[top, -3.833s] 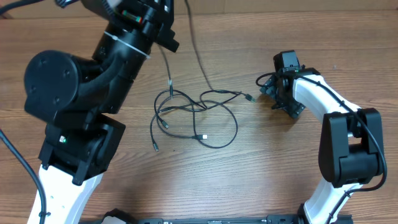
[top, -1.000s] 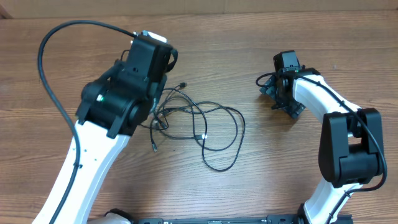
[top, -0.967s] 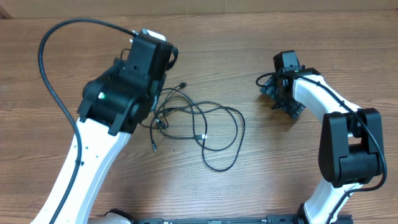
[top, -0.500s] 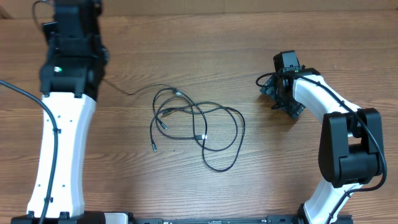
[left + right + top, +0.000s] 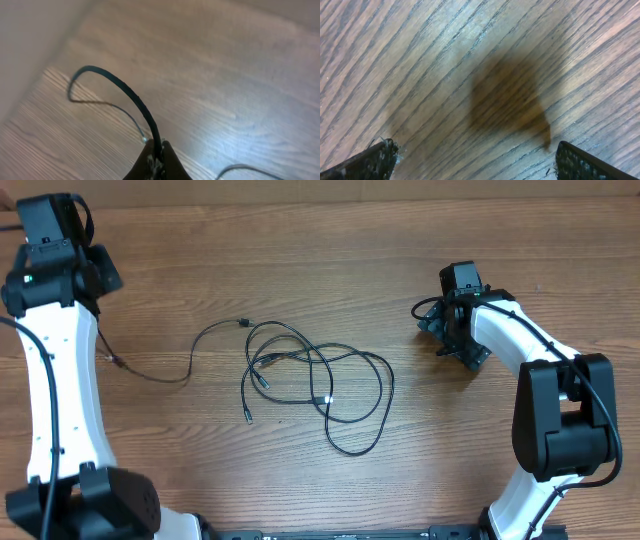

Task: Untangle cables
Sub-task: 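Swing the left gripper with the cable down to the table's left side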

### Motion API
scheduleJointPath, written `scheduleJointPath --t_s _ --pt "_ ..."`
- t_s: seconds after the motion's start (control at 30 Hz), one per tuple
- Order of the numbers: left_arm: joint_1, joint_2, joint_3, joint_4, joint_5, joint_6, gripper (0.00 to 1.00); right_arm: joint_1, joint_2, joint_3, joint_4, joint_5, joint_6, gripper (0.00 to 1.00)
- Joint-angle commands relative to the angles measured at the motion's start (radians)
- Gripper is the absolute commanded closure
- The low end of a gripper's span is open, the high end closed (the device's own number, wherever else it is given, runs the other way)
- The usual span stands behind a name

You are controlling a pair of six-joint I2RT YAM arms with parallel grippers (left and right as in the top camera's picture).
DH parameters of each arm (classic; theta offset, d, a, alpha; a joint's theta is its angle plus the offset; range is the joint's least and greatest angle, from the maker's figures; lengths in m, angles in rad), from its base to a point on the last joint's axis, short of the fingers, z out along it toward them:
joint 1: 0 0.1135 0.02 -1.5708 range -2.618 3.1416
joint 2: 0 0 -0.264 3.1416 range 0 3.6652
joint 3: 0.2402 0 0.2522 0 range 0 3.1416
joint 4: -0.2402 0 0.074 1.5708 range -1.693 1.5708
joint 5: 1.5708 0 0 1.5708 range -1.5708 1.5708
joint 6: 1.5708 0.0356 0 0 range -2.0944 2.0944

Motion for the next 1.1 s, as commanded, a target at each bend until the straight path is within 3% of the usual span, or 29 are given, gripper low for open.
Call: scheduleJointPath --t_s 0.0,0.27,0.47,0.63,0.87,1.07 --pt "0.006 0.051 0.007 -0.034 0.092 -0.063 0.96 -0.001 -0.011 -0.004 0.002 0.008 0.004 0.0" --pt "0.006 0.157 0.003 -0.164 0.241 -0.087 0.96 -0.001 -0.011 -0.004 0.002 0.009 0.004 0.0" --pt "0.006 0.212 -0.003 -0.279 0.236 -0.084 0.96 -0.001 -0.011 -0.004 0.002 0.009 0.004 0.0" --pt "0.008 0.214 -0.06 -0.287 0.229 -0.084 0.96 -0.001 -0.011 -0.004 0.002 0.009 0.004 0.0" --pt "0.007 0.214 -0.198 -0.016 0.225 -0.088 0.96 -0.001 -0.011 -0.004 0.002 0.009 0.004 0.0" --pt "0.008 0.214 -0.275 0.228 0.047 -0.138 0.96 -0.001 -0.011 -0.004 0.002 0.009 0.004 0.0"
